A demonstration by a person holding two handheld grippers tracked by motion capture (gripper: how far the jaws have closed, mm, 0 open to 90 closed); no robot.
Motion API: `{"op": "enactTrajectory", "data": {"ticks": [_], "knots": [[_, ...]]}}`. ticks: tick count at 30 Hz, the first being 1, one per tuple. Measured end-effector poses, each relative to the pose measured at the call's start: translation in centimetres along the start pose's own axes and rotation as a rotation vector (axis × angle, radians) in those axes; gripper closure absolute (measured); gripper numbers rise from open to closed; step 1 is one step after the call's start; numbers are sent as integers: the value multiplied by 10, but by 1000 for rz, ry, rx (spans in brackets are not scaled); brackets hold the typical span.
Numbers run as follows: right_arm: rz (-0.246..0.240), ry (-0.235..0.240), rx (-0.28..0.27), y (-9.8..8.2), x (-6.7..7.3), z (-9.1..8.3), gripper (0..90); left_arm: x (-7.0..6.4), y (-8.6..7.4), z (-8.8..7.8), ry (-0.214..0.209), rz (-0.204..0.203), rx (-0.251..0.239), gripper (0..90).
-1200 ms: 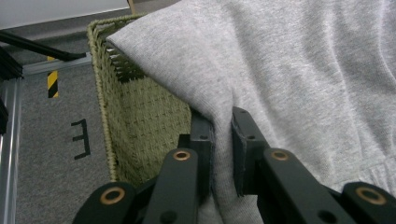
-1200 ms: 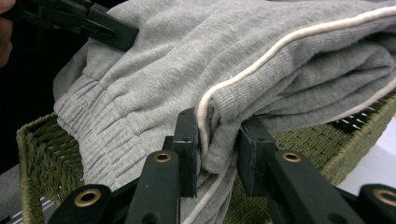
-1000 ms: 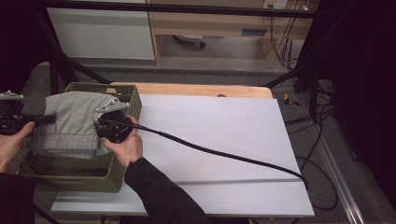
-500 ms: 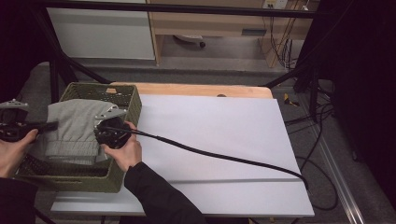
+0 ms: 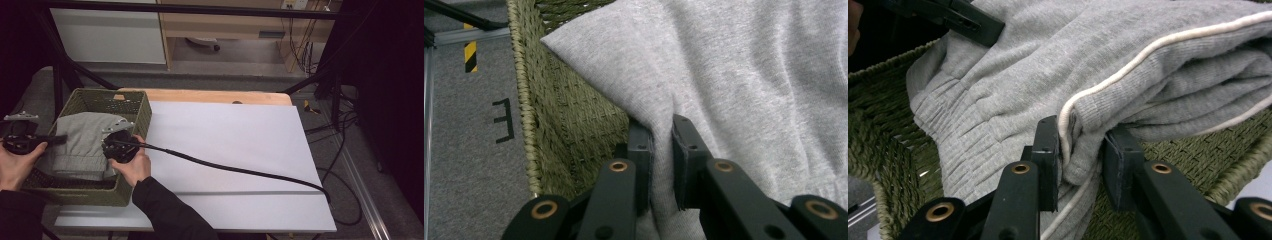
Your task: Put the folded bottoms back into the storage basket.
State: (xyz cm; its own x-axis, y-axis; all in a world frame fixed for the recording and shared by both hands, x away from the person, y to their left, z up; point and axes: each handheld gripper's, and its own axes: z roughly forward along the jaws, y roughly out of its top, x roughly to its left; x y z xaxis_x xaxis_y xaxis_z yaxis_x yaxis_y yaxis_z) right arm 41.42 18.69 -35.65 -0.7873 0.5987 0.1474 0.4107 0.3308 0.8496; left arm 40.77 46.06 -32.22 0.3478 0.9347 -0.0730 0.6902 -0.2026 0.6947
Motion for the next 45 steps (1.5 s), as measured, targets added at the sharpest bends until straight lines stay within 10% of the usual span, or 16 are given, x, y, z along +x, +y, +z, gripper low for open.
{"op": "enactTrajectory", "data": {"ticks": [5,14,29,45], "knots": [[-8,-10,18,-1,-3,3,370,0,0,8,25,-26,22,613],[-41,-36,-32,5,-11,-24,124,-13,-1,9,-15,-40,-17,351],[-60,-48,10,-9,-44,-71,51,-44,2,5,-46,12,-48,83],[-23,-72,39,-39,-85,-115,34,-87,10,19,-122,95,-54,37]]}}
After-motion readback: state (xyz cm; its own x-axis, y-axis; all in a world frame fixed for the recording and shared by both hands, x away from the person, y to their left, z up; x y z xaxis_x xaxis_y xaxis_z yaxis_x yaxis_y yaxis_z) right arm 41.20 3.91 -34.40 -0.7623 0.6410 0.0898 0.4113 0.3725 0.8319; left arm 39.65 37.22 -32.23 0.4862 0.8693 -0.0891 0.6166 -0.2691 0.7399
